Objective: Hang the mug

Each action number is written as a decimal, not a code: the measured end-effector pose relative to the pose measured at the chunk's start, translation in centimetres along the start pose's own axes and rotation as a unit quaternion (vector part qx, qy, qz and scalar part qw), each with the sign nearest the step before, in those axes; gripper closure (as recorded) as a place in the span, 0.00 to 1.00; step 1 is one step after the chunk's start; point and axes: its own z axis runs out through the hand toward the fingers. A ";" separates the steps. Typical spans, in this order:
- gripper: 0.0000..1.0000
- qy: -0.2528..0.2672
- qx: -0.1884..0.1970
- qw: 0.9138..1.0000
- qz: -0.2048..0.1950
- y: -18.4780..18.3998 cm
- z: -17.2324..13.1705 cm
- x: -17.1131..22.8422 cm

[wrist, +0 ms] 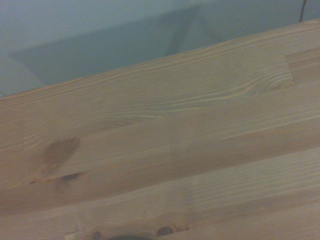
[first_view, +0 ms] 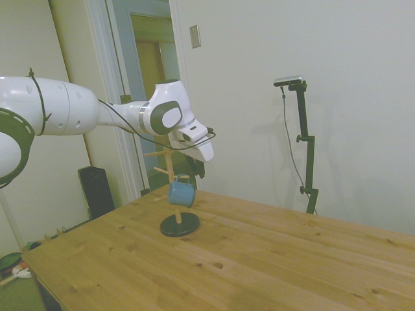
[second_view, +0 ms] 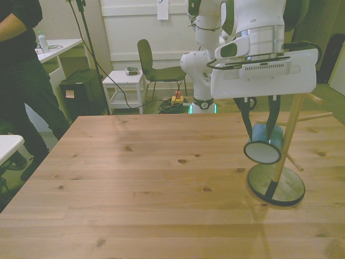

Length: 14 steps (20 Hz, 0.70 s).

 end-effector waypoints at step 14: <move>0.00 0.007 0.019 1.000 -0.008 13.0 -3.3 0.8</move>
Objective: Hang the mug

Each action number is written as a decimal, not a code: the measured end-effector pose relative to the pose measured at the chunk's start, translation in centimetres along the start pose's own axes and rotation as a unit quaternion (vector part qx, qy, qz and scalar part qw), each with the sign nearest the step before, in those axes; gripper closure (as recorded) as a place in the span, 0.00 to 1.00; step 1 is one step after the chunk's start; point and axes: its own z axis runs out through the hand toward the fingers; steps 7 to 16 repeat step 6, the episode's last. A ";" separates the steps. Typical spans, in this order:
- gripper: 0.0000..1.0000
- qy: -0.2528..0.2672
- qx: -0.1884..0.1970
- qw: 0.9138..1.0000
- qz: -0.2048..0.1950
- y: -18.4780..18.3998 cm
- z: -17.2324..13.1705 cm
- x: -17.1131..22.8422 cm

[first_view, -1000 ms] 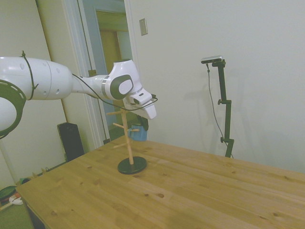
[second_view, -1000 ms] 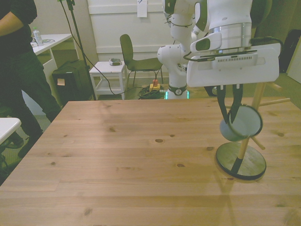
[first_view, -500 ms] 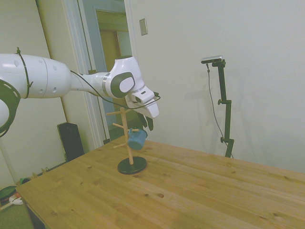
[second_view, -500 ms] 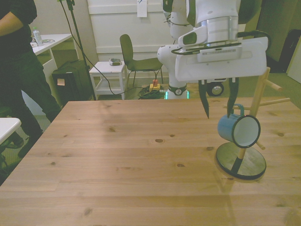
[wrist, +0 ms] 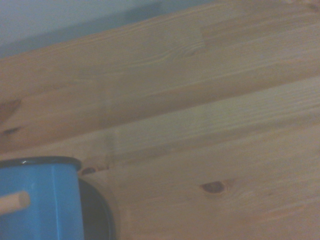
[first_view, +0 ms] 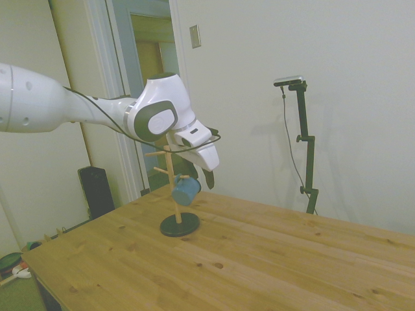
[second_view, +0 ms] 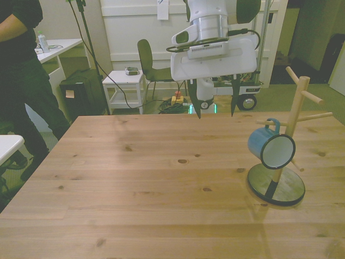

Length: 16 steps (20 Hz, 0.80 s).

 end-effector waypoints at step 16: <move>0.00 0.000 -0.005 0.999 -0.033 1.2 2.8 -4.5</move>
